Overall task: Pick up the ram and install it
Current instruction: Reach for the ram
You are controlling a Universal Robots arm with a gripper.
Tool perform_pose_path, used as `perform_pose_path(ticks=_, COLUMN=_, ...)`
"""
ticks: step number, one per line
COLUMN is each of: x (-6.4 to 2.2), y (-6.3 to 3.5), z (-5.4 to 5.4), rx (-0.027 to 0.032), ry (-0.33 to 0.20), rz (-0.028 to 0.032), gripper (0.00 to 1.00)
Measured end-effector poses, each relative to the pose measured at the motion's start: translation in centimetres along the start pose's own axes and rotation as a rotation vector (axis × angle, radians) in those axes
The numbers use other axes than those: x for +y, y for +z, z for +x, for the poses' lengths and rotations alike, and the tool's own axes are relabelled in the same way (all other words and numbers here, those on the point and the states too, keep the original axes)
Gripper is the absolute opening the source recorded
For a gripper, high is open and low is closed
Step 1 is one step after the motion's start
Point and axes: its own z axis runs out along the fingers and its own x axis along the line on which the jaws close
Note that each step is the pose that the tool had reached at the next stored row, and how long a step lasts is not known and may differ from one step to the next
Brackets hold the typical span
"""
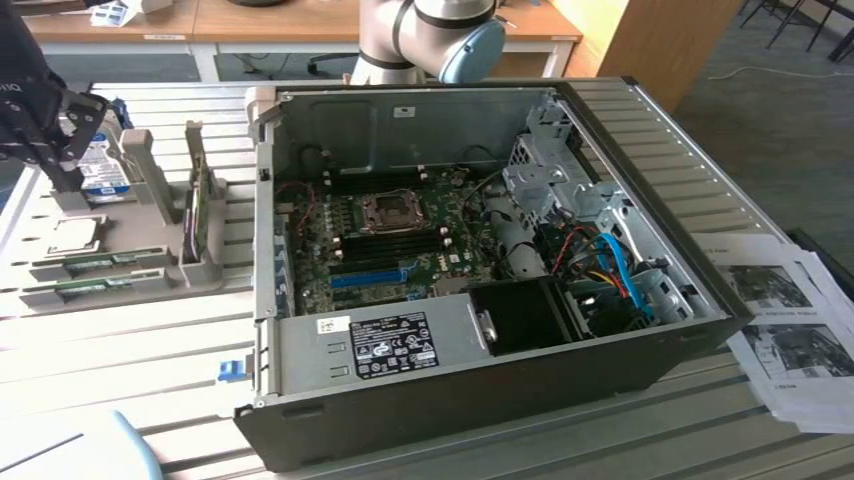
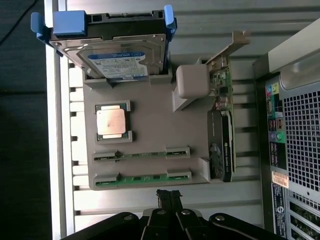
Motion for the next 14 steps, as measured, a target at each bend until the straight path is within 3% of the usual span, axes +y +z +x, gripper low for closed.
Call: perform_pose_path(ticks=14, x=-0.06, y=1.39, z=0.0, rx=0.0039, ry=0.000, rz=0.0003, gripper=0.09)
